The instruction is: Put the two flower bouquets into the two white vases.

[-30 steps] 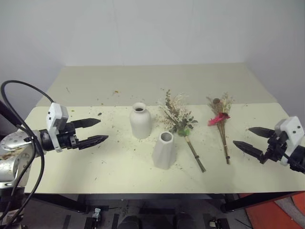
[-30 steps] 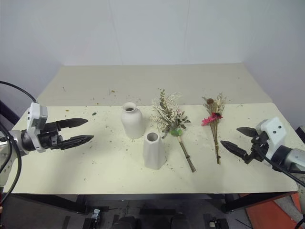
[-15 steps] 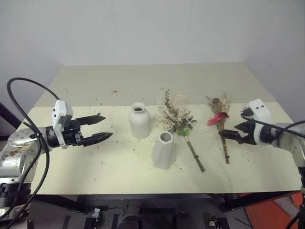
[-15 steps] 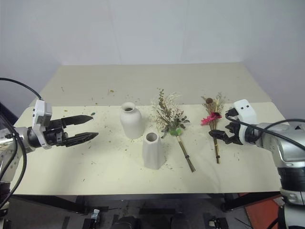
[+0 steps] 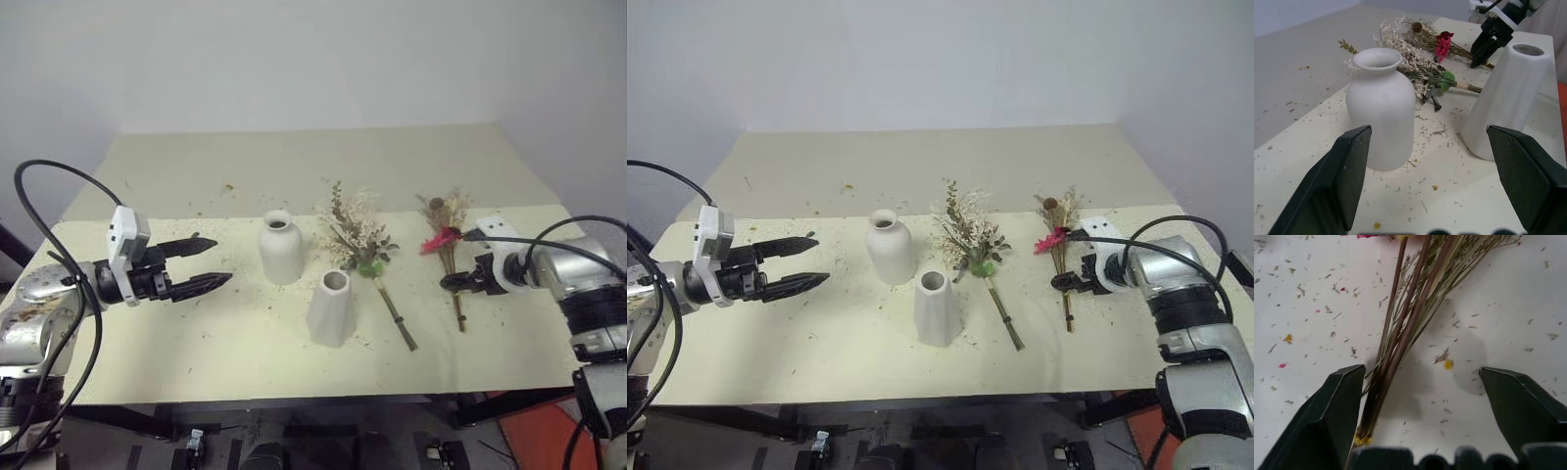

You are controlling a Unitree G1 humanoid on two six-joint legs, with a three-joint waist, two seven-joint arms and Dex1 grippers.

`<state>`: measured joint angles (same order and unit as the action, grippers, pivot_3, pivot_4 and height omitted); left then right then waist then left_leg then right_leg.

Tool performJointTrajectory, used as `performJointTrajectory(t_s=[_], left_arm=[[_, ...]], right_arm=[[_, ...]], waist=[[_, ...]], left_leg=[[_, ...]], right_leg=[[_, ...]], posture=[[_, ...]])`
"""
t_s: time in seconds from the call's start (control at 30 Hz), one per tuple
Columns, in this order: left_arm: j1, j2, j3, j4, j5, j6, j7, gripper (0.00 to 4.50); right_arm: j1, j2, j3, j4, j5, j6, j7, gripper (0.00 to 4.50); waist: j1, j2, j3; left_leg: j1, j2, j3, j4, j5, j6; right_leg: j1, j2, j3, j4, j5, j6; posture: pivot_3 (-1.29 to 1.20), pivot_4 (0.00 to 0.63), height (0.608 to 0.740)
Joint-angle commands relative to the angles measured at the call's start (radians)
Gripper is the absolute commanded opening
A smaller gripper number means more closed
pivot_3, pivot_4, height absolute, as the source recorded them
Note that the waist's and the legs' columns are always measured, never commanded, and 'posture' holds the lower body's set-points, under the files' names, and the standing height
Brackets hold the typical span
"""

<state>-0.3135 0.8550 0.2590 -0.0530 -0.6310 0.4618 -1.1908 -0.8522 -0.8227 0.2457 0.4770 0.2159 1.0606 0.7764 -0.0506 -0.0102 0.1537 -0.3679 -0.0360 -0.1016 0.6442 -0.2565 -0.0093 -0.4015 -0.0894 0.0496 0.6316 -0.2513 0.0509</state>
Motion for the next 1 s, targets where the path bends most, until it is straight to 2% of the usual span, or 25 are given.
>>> performJointTrajectory(t_s=[0.03, 0.23, 0.37, 0.6, 0.73, 0.9, 1.0], left_arm=[[-0.007, 0.013, 0.041, -0.023, -0.018, -0.015, -0.003, 4.11], [0.012, 0.023, 0.062, -0.027, -0.02, -0.015, -0.006, 4.11], [0.013, 0.027, 0.077, -0.031, -0.022, -0.01, -0.006, 4.11], [0.019, 0.034, 0.135, -0.054, -0.062, 0.004, 0.001, 4.11], [0.031, 0.048, 0.172, -0.064, -0.089, 0.016, -0.007, 4.11], [0.034, 0.069, 0.198, -0.067, -0.117, 0.027, -0.013, 4.11], [0.046, 0.08, 0.213, -0.07, -0.118, 0.029, -0.011, 4.11]], right_arm=[[0.004, 0.019, 0.023, 0.015, -0.029, -0.022, 0.036, 3.25], [0.024, 0.018, -0.015, -0.01, -0.053, -0.013, 0.022, 1.34], [0.027, 0.025, -0.095, -0.053, -0.046, 0.01, -0.039, 0.04], [0.013, 0.076, -0.365, -0.171, 0.038, 0.022, -0.165, 0.01], [0.048, 0.126, -0.465, -0.321, 0.099, -0.072, -0.175, 0.01], [0.028, 0.277, -0.549, -0.458, 0.206, -0.203, -0.188, 0.01], [0.002, 0.373, -0.557, -0.486, 0.271, -0.273, -0.177, 0.01]], waist=[[-0.002, 0.0, 0.0], [-0.005, 0.0, 0.0], [-0.002, 0.0, 0.0], [0.004, 0.0, 0.0], [0.004, 0.0, 0.0], [0.003, 0.0, 0.0], [0.002, 0.0, 0.0]], left_leg=[[0.0, 0.0, 0.0, 0.0, 0.0, 0.0], [0.0, 0.001, 0.0, 0.0, 0.0, 0.0], [0.0, 0.0, 0.0, 0.0, 0.0, 0.0], [-0.001, 0.0, 0.0, -0.001, 0.0, 0.0], [-0.001, 0.0, 0.0, -0.001, 0.0, 0.0], [-0.001, 0.0, 0.0, -0.001, 0.0, 0.0], [-0.001, 0.001, 0.0, -0.001, 0.0, 0.0]], right_leg=[[0.0, 0.0, 0.0, 0.0, 0.0, 0.0], [-0.001, 0.0, 0.0, 0.0, 0.0, 0.0], [-0.001, 0.0, 0.0, 0.0, 0.0, 0.0], [-0.003, 0.0, 0.001, 0.001, 0.0, 0.0], [-0.003, 0.0, 0.001, 0.001, 0.0, 0.0], [-0.003, 0.0, 0.001, 0.002, 0.0, 0.0], [-0.003, 0.001, 0.002, 0.002, 0.0, 0.0]], posture=[[0.0, 0.15, 0.74], [0.0, 0.15, 0.74], [0.0, 0.15, 0.74], [0.0, 0.15, 0.74], [0.0, 0.15, 0.74], [0.0, 0.15, 0.74], [0.0, 0.15, 0.74]])
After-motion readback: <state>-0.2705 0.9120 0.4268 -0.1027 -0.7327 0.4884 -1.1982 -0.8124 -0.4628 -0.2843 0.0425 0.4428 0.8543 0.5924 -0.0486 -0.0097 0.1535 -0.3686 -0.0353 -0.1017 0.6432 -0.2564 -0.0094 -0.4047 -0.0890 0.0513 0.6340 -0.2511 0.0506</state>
